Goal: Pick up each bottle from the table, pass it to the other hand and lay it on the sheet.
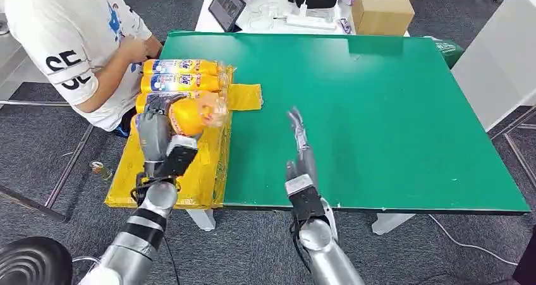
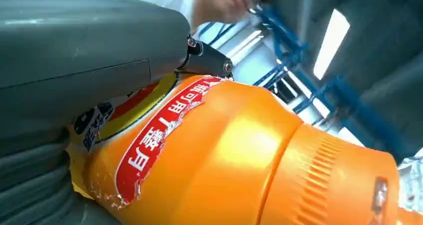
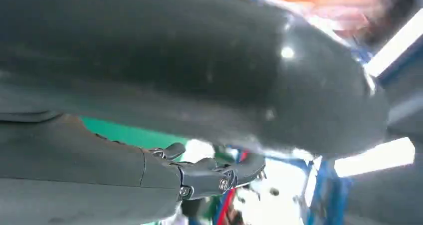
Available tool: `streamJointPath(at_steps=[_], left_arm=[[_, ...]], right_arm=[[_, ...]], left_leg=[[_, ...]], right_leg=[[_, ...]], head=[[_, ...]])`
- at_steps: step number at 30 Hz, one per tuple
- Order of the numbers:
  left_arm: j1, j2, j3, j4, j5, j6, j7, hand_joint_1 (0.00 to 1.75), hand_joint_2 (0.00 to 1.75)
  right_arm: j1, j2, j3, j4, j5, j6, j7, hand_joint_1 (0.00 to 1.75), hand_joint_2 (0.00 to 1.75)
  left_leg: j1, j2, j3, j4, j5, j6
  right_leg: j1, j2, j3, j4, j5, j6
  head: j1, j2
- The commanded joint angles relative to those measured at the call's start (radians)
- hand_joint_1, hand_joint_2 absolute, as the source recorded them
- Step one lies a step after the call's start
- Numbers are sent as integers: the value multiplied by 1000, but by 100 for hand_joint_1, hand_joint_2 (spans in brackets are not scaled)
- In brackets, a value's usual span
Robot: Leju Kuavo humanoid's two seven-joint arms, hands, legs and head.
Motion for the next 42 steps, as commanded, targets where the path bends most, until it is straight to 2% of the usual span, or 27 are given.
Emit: streamJointPath(at_steps=[1,3,6,11,13,15,16,17,18,19,22,29,31,32,34,35,36,41,42], left_arm=[[-205,92,77,532,-294,-14,99,175,175],[-205,116,46,561,-323,-21,99,175,175],[-202,120,46,562,-323,-19,97,175,175],[-194,144,17,572,-360,-31,114,175,175],[-188,148,50,591,-309,-111,86,175,175],[-188,148,50,591,-309,-111,86,175,175],[-188,148,50,591,-309,-111,86,175,175],[-188,148,42,599,-319,-113,94,175,175],[-191,140,73,604,-276,-167,82,175,175],[-193,144,51,610,-307,-158,106,175,175],[-195,132,90,620,-253,-232,99,175,175],[-193,153,20,640,-337,-290,155,175,175],[-193,156,-8,645,-370,-299,177,175,175],[-192,155,-19,648,-383,-308,185,14,175],[-192,155,-23,648,-388,-310,189,14,175],[-192,155,-23,648,-388,-310,189,2,175],[-191,149,-25,649,-389,-324,193,0,175],[-181,128,13,648,-323,-462,153,0,175],[-178,126,20,646,-309,-487,144,0,0]], right_arm=[[13,1,-56,-171,-61,-60,-5,0,0],[11,3,-63,-179,-71,-91,-10,0,0],[10,3,-63,-177,-71,-92,-10,0,0],[0,2,-59,-120,-92,-89,-3,0,0],[10,3,-67,-87,-100,-79,-10,0,0],[10,3,-67,-87,-100,-79,-10,0,0],[10,3,-67,-87,-100,-79,-10,0,0],[8,4,-66,-75,-100,-78,-10,0,0],[2,6,-63,-51,-93,-70,-7,0,0],[-3,7,-61,-35,-91,-64,-4,0,0],[-11,15,-57,14,-87,-52,-1,0,0],[-16,17,-54,39,-80,-26,11,0,0],[-18,20,-56,48,-81,-18,15,0,0],[-18,22,-58,51,-81,-17,15,0,0],[-18,22,-58,53,-81,-16,15,0,0],[-18,22,-58,53,-81,-16,15,0,0],[-19,23,-58,57,-81,-12,17,0,0],[-26,27,-65,75,-81,5,21,0,0],[-27,28,-66,78,-82,8,21,0,0]], left_leg=[[1,3,8,-1,-2,1],[0,1,4,-1,-1,1],[0,1,3,0,-1,1],[1,2,5,0,-2,1],[1,3,3,-1,-1,1],[1,2,3,-1,-1,0],[2,5,9,-2,-3,2],[1,2,2,-1,-1,1],[1,2,5,-1,-2,1],[1,2,3,0,-1,1],[1,3,5,-1,-2,1],[1,3,5,-1,-1,1],[1,5,9,-2,-2,2],[1,3,5,-1,-1,1],[0,2,5,-1,-1,1],[1,4,7,-2,-1,1],[1,4,7,-1,-1,1],[0,2,6,-1,-1,1],[0,3,8,-2,-2,1]], right_leg=[[2,1,7,-1,-2,-5],[1,0,3,0,-1,-3],[1,1,2,0,-1,-2],[2,1,5,-1,-1,-3],[1,2,3,-1,0,-2],[1,1,3,-1,0,-2],[3,2,8,-2,-1,-5],[1,1,2,-1,0,-2],[2,1,5,-1,-1,-4],[2,1,3,-1,0,-2],[2,2,5,-2,-1,-3],[1,2,5,-1,0,-3],[3,3,8,-2,0,-5],[1,2,5,-1,0,-2],[1,2,5,0,0,-2],[1,2,7,-1,0,-3],[1,3,7,-1,0,-3],[1,1,6,-1,0,-2],[1,2,8,-2,-1,-3]], head=[[1,0],[0,0],[0,0],[0,0],[0,0],[0,0],[0,0],[0,0],[0,0],[0,0],[0,0],[0,0],[0,0],[0,0],[0,0],[0,0],[0,0],[0,0],[0,0]])
